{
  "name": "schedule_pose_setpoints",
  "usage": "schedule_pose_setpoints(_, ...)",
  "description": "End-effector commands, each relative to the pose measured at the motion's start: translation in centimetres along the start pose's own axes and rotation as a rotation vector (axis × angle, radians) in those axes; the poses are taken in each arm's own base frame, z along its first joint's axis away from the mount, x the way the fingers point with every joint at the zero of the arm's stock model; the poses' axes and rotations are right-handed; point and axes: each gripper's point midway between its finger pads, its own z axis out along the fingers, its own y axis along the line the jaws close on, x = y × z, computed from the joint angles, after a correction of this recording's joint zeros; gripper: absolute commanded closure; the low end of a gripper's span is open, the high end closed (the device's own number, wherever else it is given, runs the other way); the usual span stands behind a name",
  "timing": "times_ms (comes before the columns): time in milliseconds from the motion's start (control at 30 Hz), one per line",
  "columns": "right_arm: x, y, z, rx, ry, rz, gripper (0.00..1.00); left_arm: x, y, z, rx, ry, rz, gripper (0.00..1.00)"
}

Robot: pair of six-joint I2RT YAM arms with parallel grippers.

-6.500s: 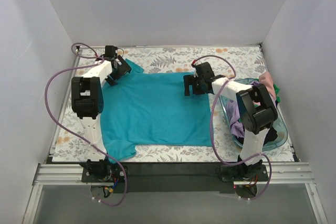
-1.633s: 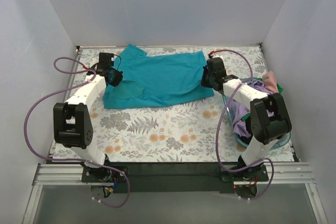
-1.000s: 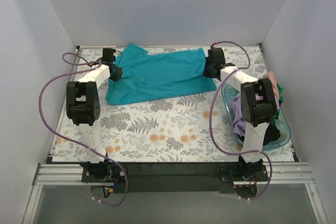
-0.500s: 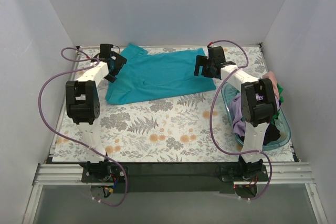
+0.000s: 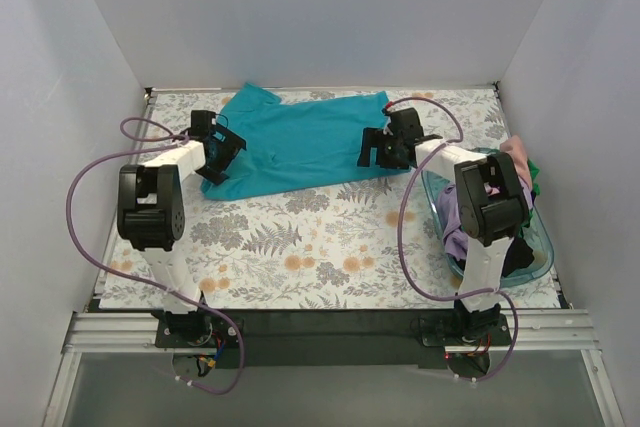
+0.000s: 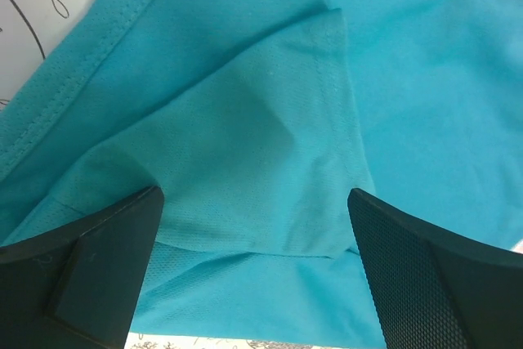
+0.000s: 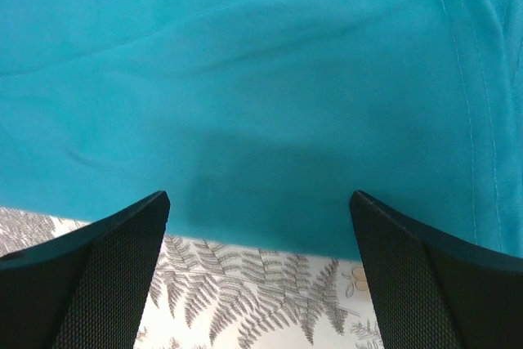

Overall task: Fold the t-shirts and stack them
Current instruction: Fold the tshirt

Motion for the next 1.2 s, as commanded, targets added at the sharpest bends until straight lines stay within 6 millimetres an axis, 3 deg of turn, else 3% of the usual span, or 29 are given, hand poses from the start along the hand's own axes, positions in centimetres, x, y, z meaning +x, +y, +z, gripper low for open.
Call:
schedule_pose_setpoints(0, 3.5, 0.4, -0.3, -0.024, 0.06, 0.014, 0.02, 3.3, 6.8, -0.5, -0.197, 0.064, 0.006, 0.02)
schedule_pose_setpoints(33, 6.0, -0.2, -0.5, -0.012, 0.101, 0.02, 0.02, 3.3, 7.8, -0.9, -0.226, 0.05, -0.003, 0.02)
schedule_pose_setpoints(100, 7.1, 0.7, -1.6, -0.029, 0.094, 0.0, 0.02, 4.5, 10.1, -2.3, -0.276, 0.064, -0.013, 0.02)
schedule_pose_setpoints(133, 9.7, 0.3, -1.9, -0.023, 0.131, 0.005, 0.02, 5.0, 10.9, -2.8, -0.29, 0.067, -0.019, 0.02)
schedule_pose_setpoints(233, 12.0, 1.4, -3.7, -0.042, 0.132, 0.01, 0.02, 6.5, 13.2, -5.1, -0.31, 0.072, -0.051, 0.02)
schedule_pose_setpoints(267, 14.2, 0.9, -4.3, -0.032, 0.153, 0.019, 0.02, 6.8, 14.3, -5.8, -0.331, 0.063, -0.055, 0.02)
schedule_pose_setpoints(300, 14.3, 2.0, -5.4, -0.046, 0.125, 0.026, 0.02, 7.1, 15.1, -6.5, -0.35, 0.051, -0.077, 0.02)
schedule_pose_setpoints(333, 14.8, 1.9, -5.9, -0.024, 0.109, 0.029, 0.02, 7.5, 16.2, -7.7, -0.359, 0.037, -0.09, 0.02)
schedule_pose_setpoints(367, 17.2, 1.3, -6.6, -0.004, 0.133, 0.038, 0.02, 7.9, 17.2, -8.4, -0.383, 0.036, -0.099, 0.02)
schedule_pose_setpoints(400, 17.3, 2.7, -7.8, -0.027, 0.102, 0.047, 0.02, 8.2, 17.5, -8.9, -0.381, 0.03, -0.122, 0.02)
schedule_pose_setpoints(467, 19.8, 2.0, -8.8, 0.012, 0.108, 0.061, 0.02, 8.8, 18.4, -10.6, -0.355, 0.014, -0.142, 0.02)
schedule_pose_setpoints(500, 20.0, 2.9, -9.8, -0.016, 0.085, 0.082, 0.02, 8.8, 18.6, -11.2, -0.348, 0.001, -0.162, 0.02)
schedule_pose_setpoints(600, 21.4, 3.0, -11.5, -0.037, 0.062, 0.113, 0.02, 7.6, 18.5, -13.6, -0.307, -0.082, -0.19, 0.02)
schedule_pose_setpoints(667, 21.4, 3.2, -12.3, -0.051, 0.034, 0.136, 0.02, 6.4, 17.7, -15.4, -0.264, -0.142, -0.206, 0.02)
schedule_pose_setpoints(767, 19.8, 4.2, -14.2, -0.108, -0.038, 0.111, 0.02, 4.9, 16.3, -16.9, -0.212, -0.191, -0.197, 0.02)
schedule_pose_setpoints(900, 14.9, 6.0, -17.2, -0.158, -0.189, 0.034, 0.02, 2.0, 11.3, -18.8, -0.06, -0.241, -0.139, 0.02)
schedule_pose_setpoints(933, 13.1, 6.6, -18.0, -0.152, -0.232, 0.017, 0.01, 1.5, 10.4, -18.8, -0.039, -0.245, -0.122, 0.02)
schedule_pose_setpoints(1033, 10.1, 6.5, -18.9, -0.091, -0.3, -0.045, 0.01, -0.3, 6.4, -18.3, 0.016, -0.232, -0.061, 0.02)
schedule_pose_setpoints(1067, 8.2, 7.1, -19.7, -0.083, -0.343, -0.05, 0.02, -0.9, 5.1, -18.0, 0.033, -0.23, -0.06, 0.02)
schedule_pose_setpoints(1167, 4.7, 6.2, -19.0, 0.027, -0.385, -0.072, 0.02, -2.6, 2.3, -15.0, -0.005, -0.199, 0.0, 0.02)
